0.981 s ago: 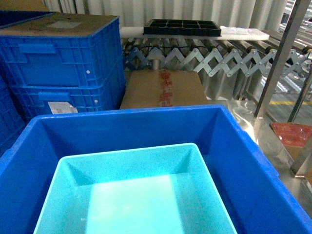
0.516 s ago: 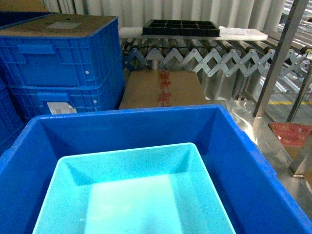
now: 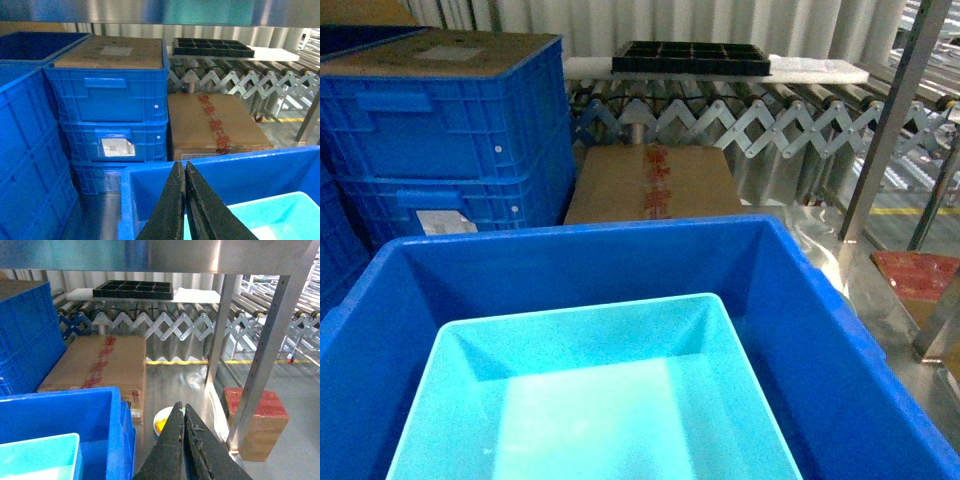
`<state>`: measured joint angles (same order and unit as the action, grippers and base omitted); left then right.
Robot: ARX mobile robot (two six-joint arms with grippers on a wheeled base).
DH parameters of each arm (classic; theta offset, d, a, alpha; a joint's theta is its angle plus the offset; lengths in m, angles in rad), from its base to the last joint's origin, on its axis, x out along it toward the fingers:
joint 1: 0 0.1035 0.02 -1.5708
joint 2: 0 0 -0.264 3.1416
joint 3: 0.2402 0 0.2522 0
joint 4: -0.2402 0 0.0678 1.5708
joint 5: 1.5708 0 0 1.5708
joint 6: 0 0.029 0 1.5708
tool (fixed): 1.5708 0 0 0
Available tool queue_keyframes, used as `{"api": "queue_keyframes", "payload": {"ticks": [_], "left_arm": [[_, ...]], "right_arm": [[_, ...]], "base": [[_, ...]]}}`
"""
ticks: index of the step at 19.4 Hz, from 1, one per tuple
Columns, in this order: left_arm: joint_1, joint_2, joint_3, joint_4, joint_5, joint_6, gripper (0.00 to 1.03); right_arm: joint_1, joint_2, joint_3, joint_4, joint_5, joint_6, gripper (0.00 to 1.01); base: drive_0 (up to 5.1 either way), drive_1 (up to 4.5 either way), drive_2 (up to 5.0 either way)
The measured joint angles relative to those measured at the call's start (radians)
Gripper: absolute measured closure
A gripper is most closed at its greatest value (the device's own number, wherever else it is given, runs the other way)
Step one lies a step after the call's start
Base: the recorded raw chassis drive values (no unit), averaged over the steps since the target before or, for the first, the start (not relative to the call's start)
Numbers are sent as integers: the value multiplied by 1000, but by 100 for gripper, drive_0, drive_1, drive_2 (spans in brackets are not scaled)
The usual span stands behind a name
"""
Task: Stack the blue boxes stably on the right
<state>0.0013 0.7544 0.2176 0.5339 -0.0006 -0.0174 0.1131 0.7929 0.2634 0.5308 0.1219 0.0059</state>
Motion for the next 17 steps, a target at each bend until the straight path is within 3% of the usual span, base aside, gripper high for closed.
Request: {"api": "queue_keyframes", "payload": {"ticks": [3, 4, 5, 11, 12, 13, 17], "left_arm": [[-2, -89, -71, -18, 0, 0, 101], [-2, -121, -90, -32, 0, 0, 101], [-2, -157, -111, -49, 0, 0, 101], [-2, -353, -175, -175, 0, 0, 101], [-2, -369, -203, -145, -1, 0, 101], [-2, -397, -203, -179, 0, 0, 101], [-2, -507, -203, -286, 0, 0, 101]], "right_arm": [[-33, -89, -85, -10, -47, 0, 99], [-100, -126, -110, -18, -112, 0, 99], [-121, -164, -137, -35, -109, 0, 99], [-113, -359, -215, -151, -122, 0, 99], [-113, -393, -222, -173, -122, 0, 99], [-113, -409, -248, -141, -122, 0, 99], [-113, -520, -250, -259, -122, 0, 99]], "base": [[0, 0, 0], [0, 0, 0], [0, 0, 0], [0, 0, 0], [0, 0, 0], [0, 0, 0], [0, 0, 0]]}}
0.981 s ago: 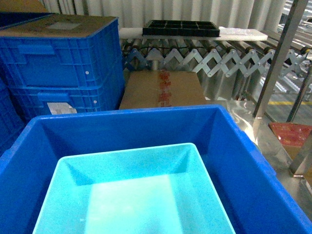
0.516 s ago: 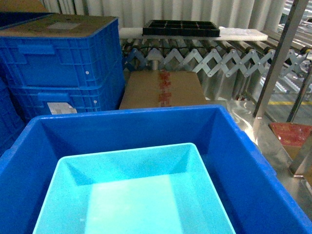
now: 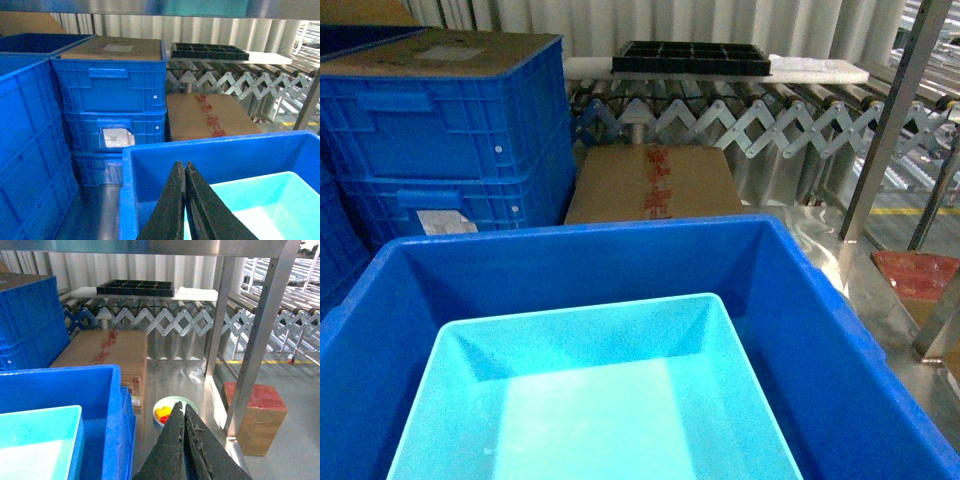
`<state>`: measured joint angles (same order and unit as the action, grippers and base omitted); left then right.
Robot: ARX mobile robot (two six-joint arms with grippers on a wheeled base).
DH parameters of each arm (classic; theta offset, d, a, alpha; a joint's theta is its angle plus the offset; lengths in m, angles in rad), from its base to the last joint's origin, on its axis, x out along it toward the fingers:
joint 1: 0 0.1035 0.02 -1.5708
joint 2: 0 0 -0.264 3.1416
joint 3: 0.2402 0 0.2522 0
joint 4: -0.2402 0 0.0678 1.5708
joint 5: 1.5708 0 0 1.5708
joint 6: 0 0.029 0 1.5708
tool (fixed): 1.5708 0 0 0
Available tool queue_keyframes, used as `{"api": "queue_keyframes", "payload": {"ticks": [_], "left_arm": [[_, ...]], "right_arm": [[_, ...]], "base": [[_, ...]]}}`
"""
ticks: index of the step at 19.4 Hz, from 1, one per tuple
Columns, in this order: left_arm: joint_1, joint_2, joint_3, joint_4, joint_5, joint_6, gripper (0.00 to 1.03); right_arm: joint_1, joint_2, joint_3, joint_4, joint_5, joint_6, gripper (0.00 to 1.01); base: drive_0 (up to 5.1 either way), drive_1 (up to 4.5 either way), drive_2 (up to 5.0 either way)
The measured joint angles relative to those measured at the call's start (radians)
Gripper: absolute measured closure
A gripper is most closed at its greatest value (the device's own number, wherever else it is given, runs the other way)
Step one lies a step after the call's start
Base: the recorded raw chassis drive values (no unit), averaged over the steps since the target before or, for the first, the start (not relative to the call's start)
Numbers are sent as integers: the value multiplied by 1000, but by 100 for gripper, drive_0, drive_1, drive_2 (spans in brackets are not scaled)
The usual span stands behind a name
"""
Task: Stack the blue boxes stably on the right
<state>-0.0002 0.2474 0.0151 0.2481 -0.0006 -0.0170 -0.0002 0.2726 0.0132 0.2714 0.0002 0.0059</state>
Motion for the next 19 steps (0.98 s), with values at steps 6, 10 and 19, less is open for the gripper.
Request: {"api": "queue_keyframes", "payload": {"ticks": [6, 10, 19], "left_arm": [[0, -238, 1, -252, -1, 0, 101], [0, -237, 1, -253, -2, 3, 86], [0, -237, 1, -253, 0, 4, 5]], "right_arm": [[0, -176, 1, -213, 0, 0, 99], [0, -267, 0, -275, 0, -3, 92], [0, -267, 0, -276, 0, -3, 3]], "base": [[0, 0, 0], [0, 0, 0], [0, 0, 0]]}}
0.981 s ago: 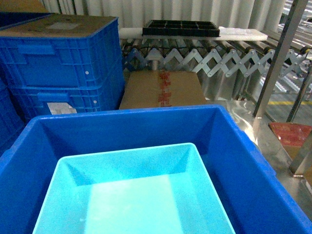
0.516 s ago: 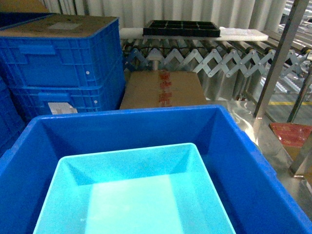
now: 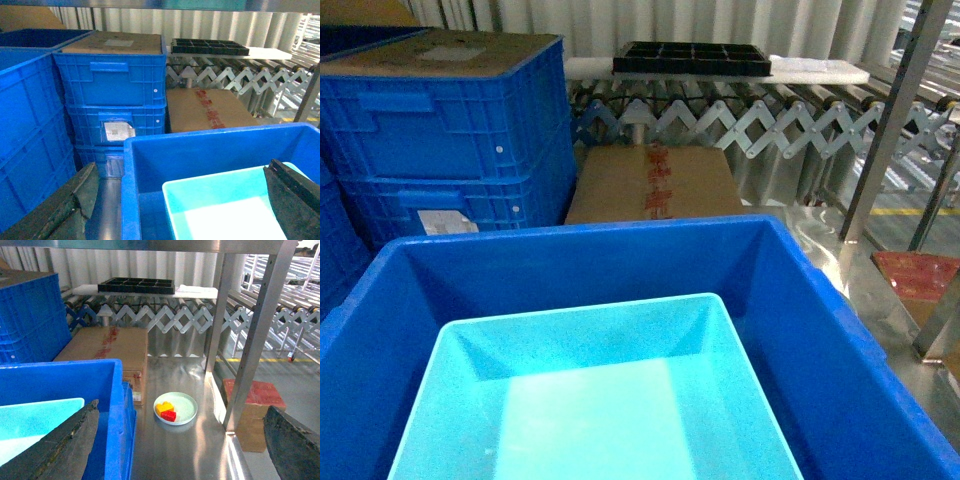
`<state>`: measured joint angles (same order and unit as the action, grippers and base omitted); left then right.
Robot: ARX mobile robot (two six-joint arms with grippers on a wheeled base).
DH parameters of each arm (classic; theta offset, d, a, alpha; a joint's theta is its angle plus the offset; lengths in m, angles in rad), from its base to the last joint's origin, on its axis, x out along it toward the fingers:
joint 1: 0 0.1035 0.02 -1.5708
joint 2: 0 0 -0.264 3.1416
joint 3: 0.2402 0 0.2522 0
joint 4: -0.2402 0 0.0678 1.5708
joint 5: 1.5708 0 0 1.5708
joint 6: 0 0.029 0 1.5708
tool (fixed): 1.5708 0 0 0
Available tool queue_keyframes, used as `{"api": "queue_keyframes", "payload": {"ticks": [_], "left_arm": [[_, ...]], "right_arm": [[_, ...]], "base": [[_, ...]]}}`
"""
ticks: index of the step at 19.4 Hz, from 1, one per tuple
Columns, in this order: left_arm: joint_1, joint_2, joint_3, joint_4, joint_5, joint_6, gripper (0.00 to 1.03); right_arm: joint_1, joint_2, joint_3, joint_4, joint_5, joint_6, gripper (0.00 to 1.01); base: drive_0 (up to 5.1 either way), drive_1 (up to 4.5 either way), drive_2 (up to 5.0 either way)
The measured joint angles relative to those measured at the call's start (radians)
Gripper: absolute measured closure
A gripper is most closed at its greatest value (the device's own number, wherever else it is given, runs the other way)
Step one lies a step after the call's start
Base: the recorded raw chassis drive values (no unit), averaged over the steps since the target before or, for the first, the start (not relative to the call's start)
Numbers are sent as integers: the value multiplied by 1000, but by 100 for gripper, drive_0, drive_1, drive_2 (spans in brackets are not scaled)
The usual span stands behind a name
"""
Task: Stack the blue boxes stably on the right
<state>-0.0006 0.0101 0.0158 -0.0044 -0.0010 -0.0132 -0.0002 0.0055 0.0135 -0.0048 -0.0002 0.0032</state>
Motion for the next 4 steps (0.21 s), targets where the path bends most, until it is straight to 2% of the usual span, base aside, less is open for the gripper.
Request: {"api": "queue_keyframes", "payload": {"ticks": [4], "left_arm": [[0, 0, 0, 0, 0, 0, 5]], "right_arm": [[0, 0, 0, 0, 0, 0, 3]], "base": [[0, 0, 0]]}}
